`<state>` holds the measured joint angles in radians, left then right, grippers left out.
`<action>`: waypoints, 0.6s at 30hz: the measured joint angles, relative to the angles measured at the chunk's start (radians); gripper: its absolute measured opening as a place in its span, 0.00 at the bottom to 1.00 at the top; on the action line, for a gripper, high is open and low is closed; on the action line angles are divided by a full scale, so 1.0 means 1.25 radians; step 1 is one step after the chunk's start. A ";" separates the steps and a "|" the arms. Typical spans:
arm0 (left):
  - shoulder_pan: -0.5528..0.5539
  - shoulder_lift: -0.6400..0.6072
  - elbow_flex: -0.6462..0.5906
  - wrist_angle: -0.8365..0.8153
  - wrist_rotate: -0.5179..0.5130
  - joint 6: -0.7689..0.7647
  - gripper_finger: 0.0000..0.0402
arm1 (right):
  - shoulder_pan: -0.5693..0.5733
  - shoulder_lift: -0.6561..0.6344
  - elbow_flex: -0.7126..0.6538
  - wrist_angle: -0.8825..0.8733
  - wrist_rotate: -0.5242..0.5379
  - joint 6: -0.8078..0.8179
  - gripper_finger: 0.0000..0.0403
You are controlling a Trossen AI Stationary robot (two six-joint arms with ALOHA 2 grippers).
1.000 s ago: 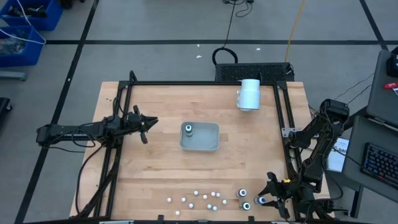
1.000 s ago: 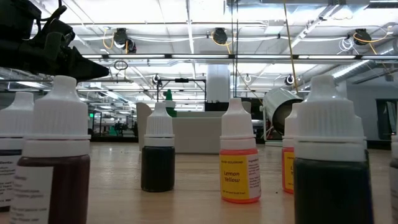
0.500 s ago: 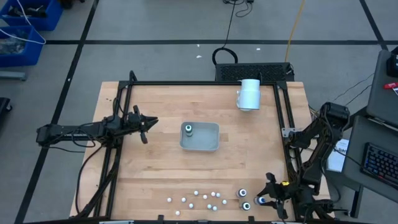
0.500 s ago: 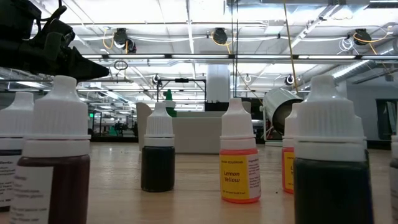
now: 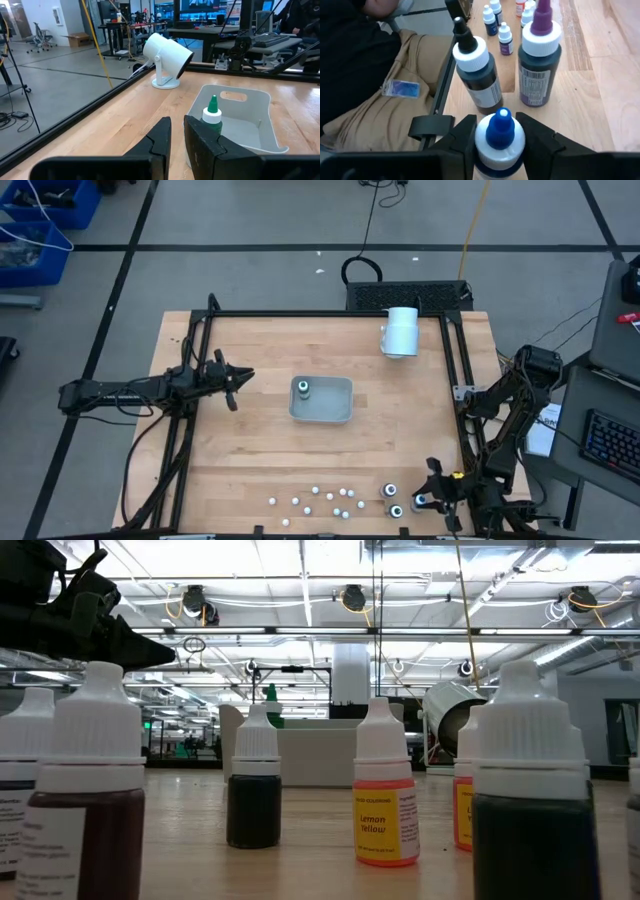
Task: Pick & Place food coloring
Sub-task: Put the big blue food coloring bottle into the gray bin
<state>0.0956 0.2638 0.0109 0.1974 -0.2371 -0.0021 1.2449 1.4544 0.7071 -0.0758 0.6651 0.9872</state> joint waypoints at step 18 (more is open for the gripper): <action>0.000 0.000 0.000 0.001 0.000 -0.002 0.14 | -0.162 -0.239 -0.002 -0.178 0.073 -0.276 0.27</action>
<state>0.0956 0.2635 0.0109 0.1989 -0.2371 -0.0044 1.0423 1.1556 0.7040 -0.2977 0.7570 0.6424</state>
